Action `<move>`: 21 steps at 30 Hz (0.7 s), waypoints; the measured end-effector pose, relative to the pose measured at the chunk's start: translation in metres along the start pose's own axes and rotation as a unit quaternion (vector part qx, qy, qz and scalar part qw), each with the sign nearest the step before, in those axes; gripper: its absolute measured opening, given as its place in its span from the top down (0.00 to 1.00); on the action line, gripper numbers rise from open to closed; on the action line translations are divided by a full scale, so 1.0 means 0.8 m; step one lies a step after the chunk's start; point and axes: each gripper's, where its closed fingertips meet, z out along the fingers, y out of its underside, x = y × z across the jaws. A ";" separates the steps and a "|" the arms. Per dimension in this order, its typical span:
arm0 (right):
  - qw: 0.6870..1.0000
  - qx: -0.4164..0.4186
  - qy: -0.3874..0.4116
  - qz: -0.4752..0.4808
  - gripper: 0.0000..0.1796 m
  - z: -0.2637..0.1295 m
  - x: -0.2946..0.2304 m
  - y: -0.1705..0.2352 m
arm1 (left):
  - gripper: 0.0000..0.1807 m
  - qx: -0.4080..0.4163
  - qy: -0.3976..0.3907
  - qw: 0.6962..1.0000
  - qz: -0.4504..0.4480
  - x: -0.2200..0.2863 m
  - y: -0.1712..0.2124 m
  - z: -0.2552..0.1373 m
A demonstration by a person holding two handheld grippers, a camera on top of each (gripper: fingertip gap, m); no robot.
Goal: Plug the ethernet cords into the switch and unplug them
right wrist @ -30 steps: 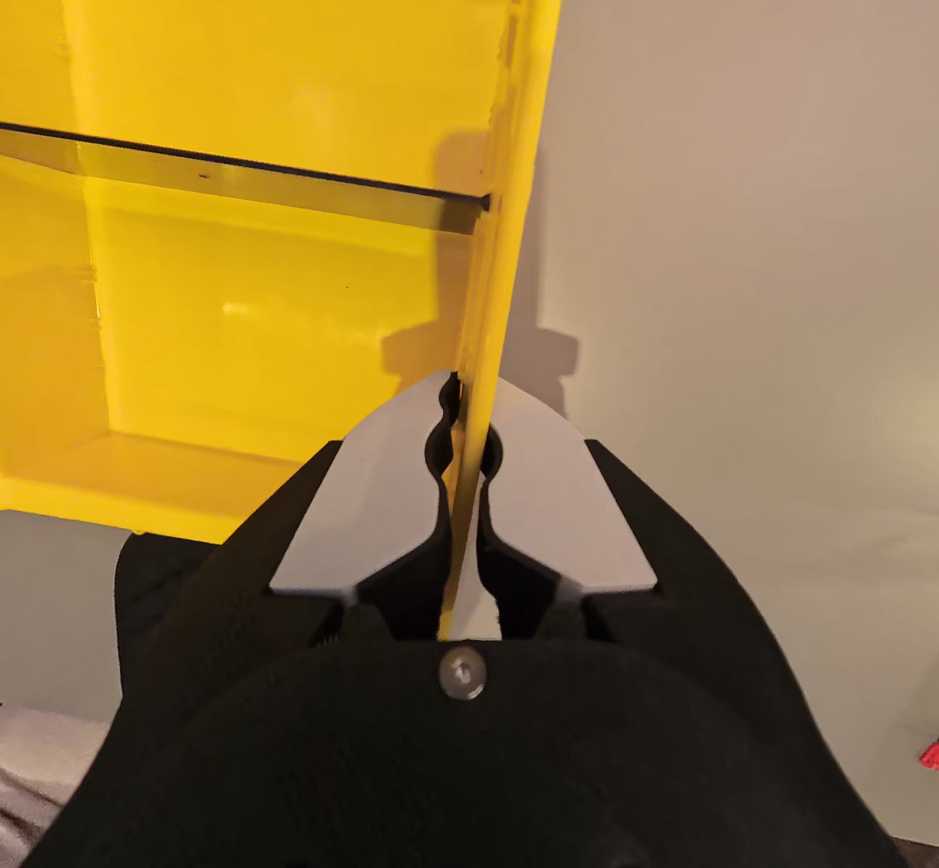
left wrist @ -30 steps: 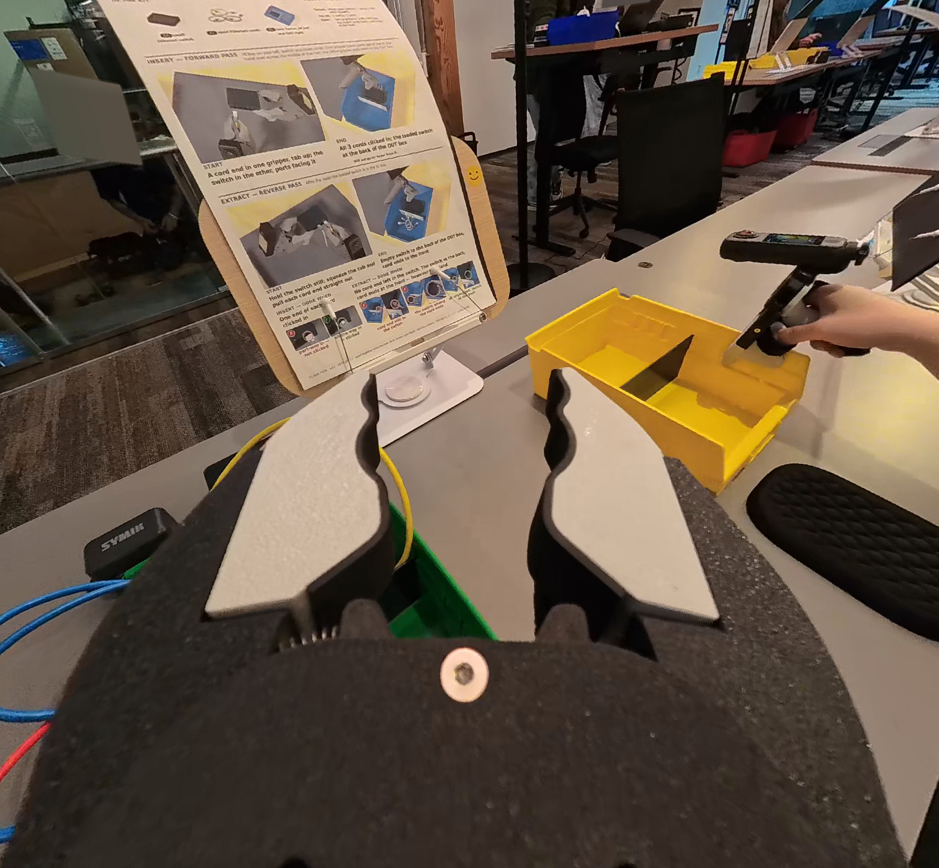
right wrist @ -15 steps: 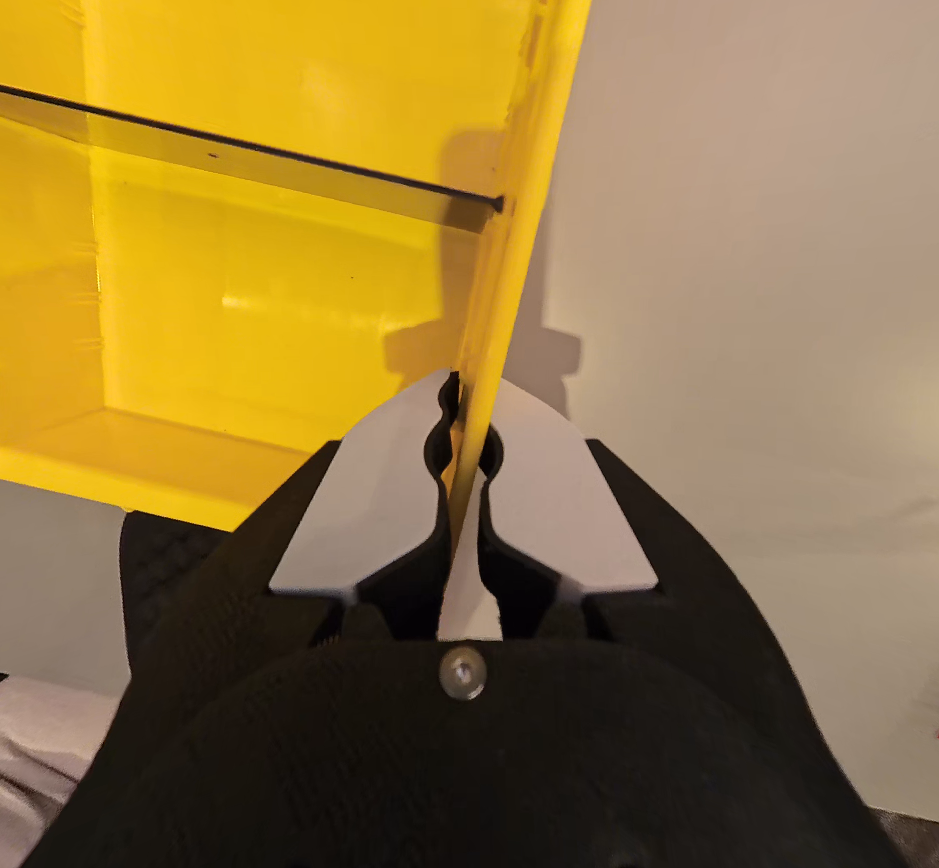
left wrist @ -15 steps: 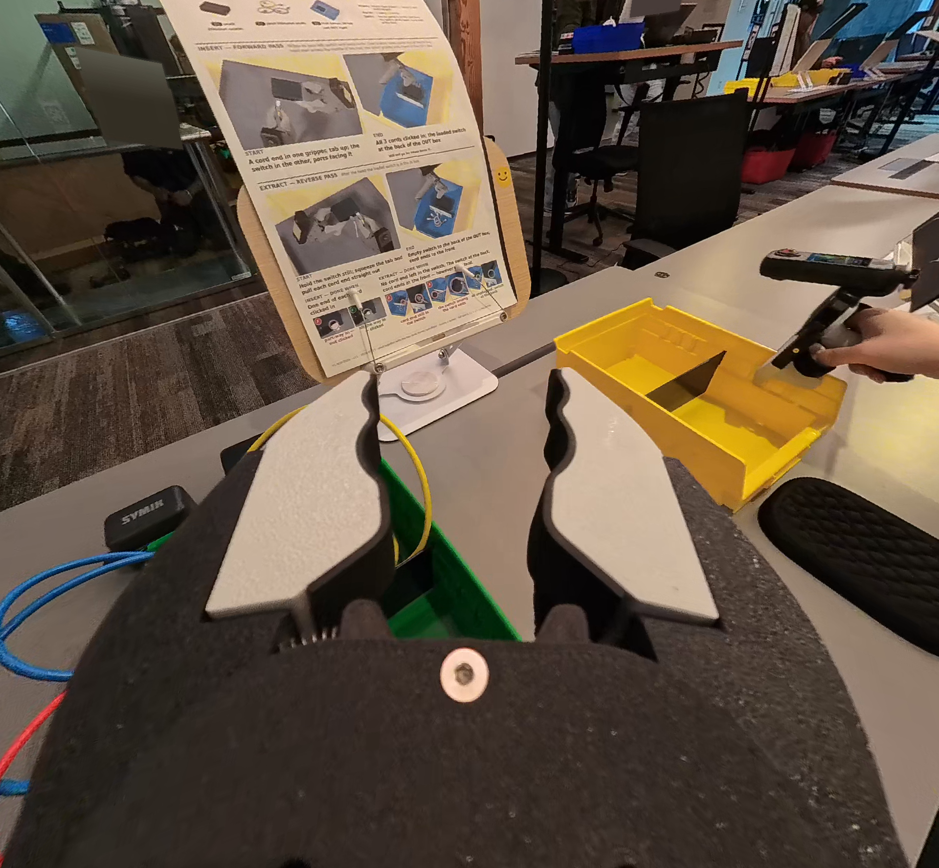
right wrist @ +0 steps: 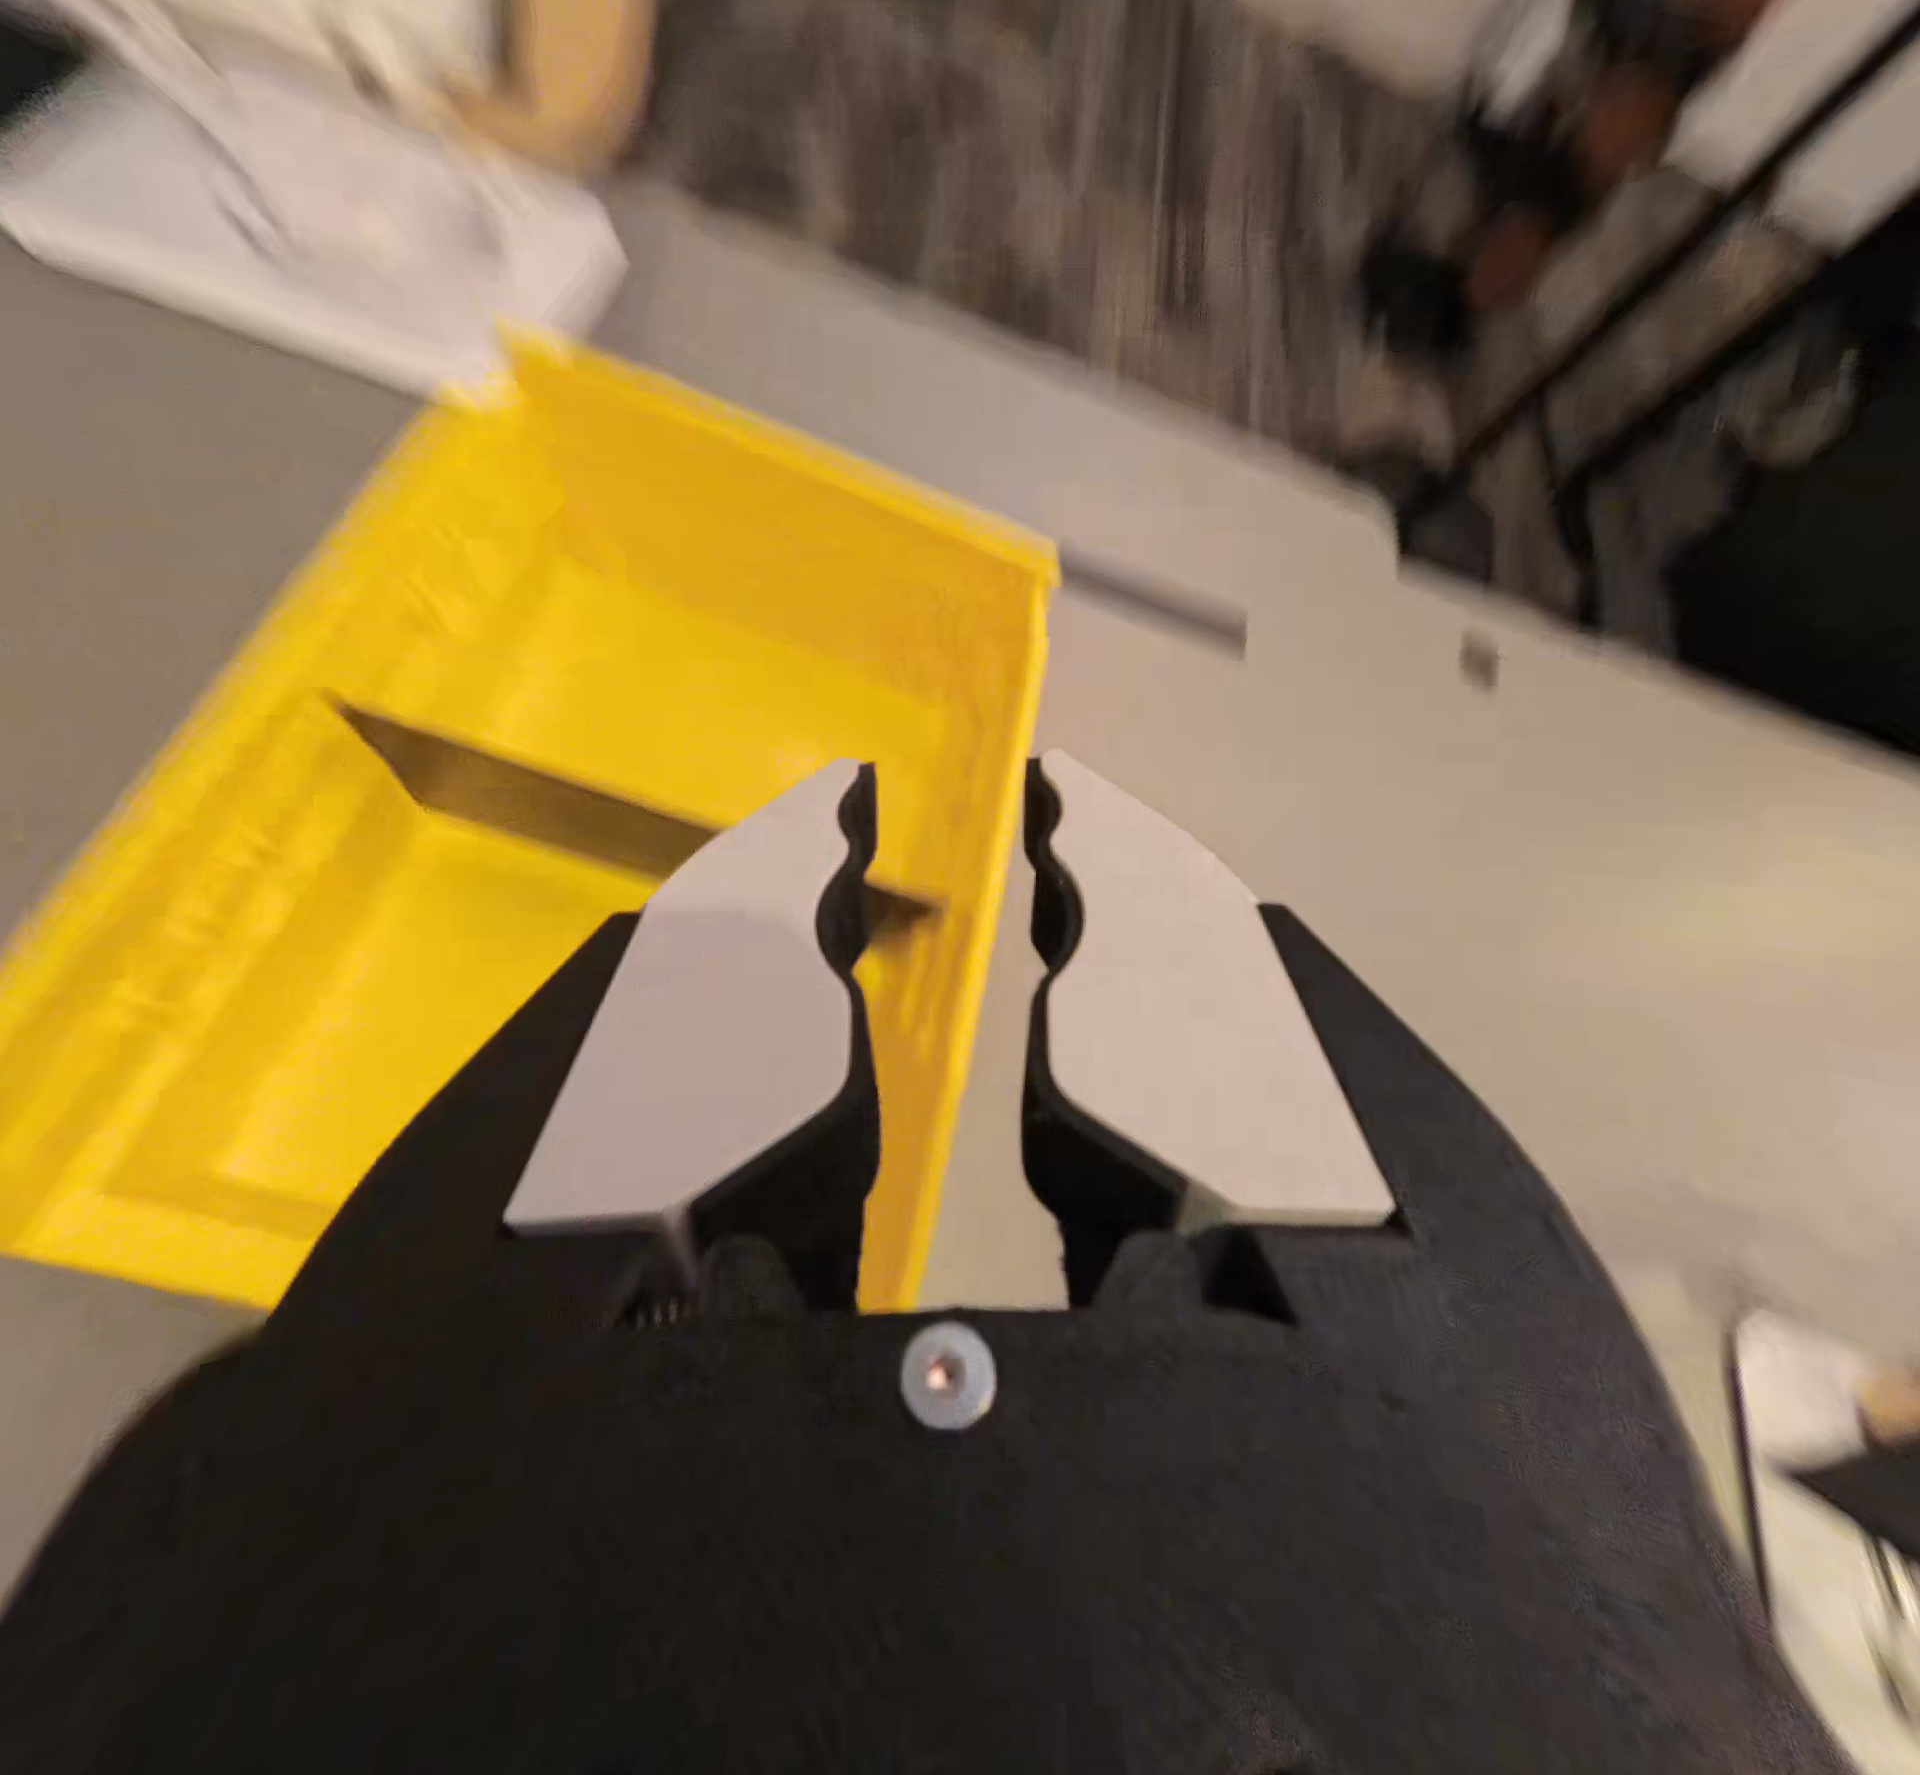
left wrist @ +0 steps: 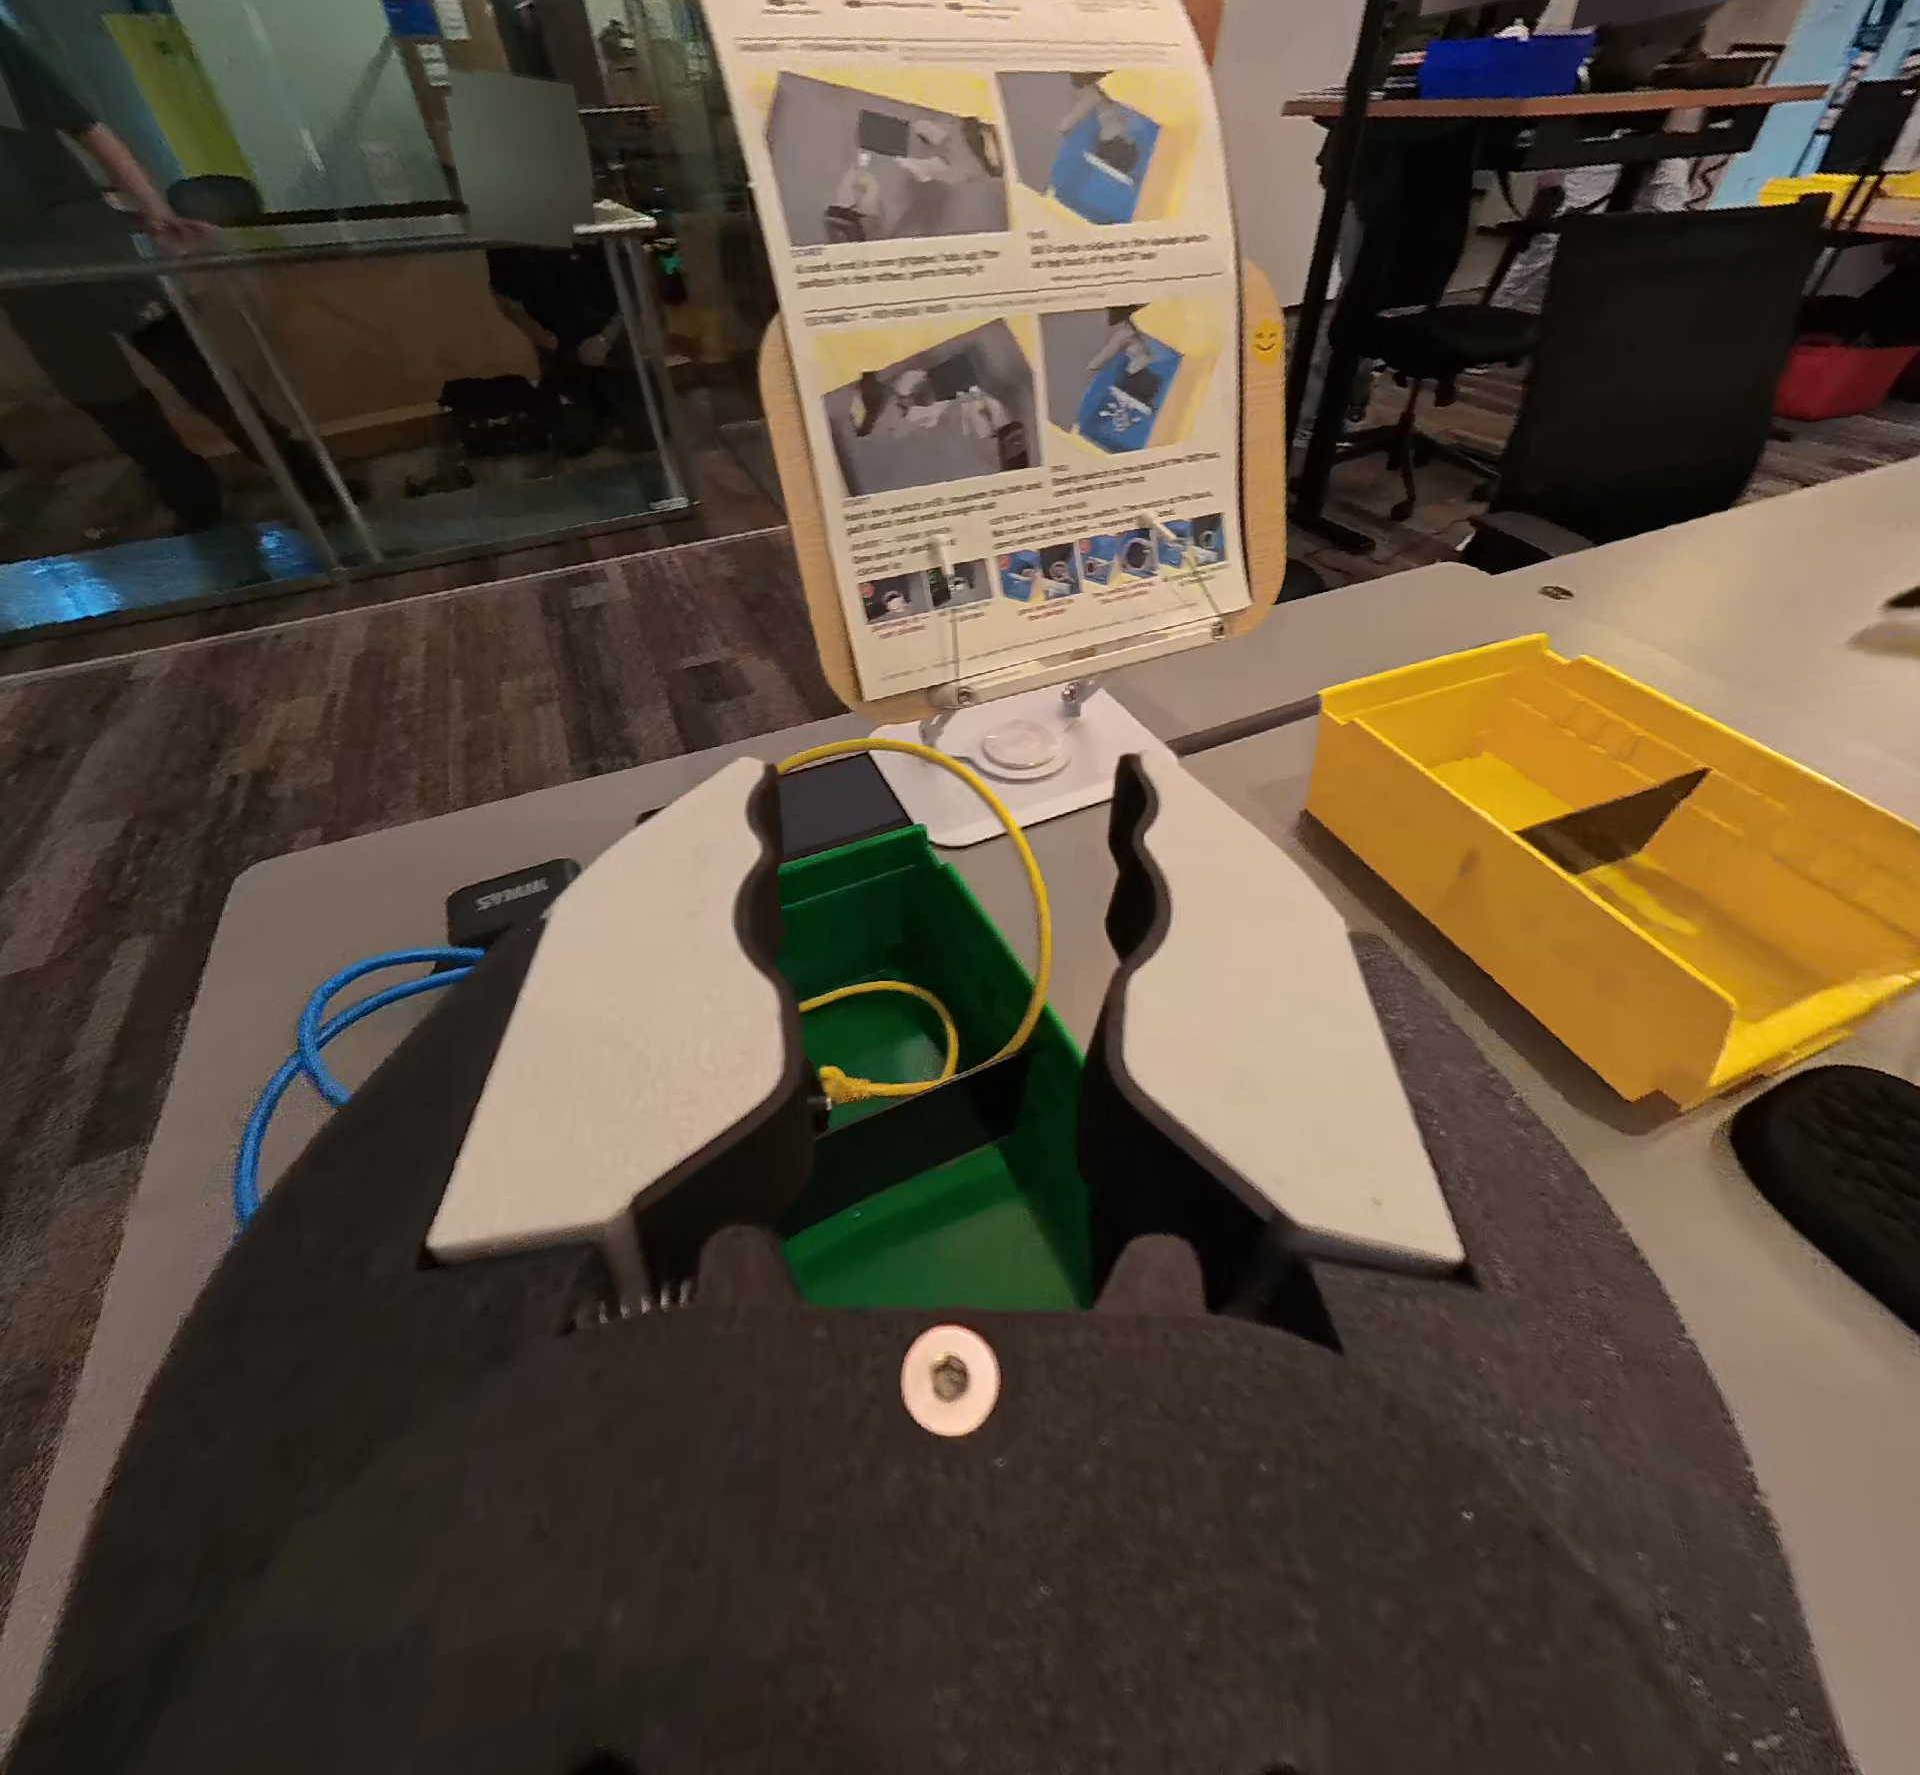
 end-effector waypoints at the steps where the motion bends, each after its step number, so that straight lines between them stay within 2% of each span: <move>1: 0.997 0.070 -0.014 -0.006 0.83 -0.018 -0.014 -0.036 | 0.67 -0.004 -0.006 1.000 0.001 -0.005 0.002 0.000; 3: 0.979 0.195 -0.061 -0.014 0.72 -0.055 -0.052 -0.098 | 0.68 -0.016 -0.017 1.000 0.010 -0.011 0.008 0.002; 5: 0.950 0.290 -0.112 -0.041 0.68 -0.083 -0.095 -0.145 | 0.68 -0.034 -0.025 0.999 0.023 -0.014 0.016 0.007; 8: 0.935 0.309 -0.164 -0.057 0.63 -0.093 -0.149 -0.191 | 0.69 -0.056 -0.040 0.997 0.048 -0.016 0.025 0.019; 12: 0.897 0.376 -0.227 -0.042 0.66 -0.104 -0.199 -0.242 | 0.72 -0.054 -0.038 0.996 0.053 -0.003 0.029 0.058; 15: 0.875 0.394 -0.283 -0.008 0.67 -0.088 -0.223 -0.230 | 0.71 -0.057 -0.047 0.991 0.109 0.009 0.035 0.094; 16: 0.860 0.412 -0.302 0.010 0.72 -0.081 -0.226 -0.233 | 0.70 -0.047 -0.063 0.988 0.136 0.008 0.033 0.103; 18: 0.860 0.344 -0.376 0.035 0.71 -0.054 -0.243 -0.218 | 0.68 -0.005 -0.108 0.979 0.173 0.004 0.019 0.115; 19: 0.861 0.307 -0.402 0.055 0.70 -0.044 -0.246 -0.211 | 0.68 0.016 -0.109 0.975 0.192 0.009 0.015 0.119; 21: 0.851 0.288 -0.431 0.083 0.70 -0.037 -0.244 -0.206 | 0.68 0.055 -0.099 0.967 0.227 0.020 0.008 0.122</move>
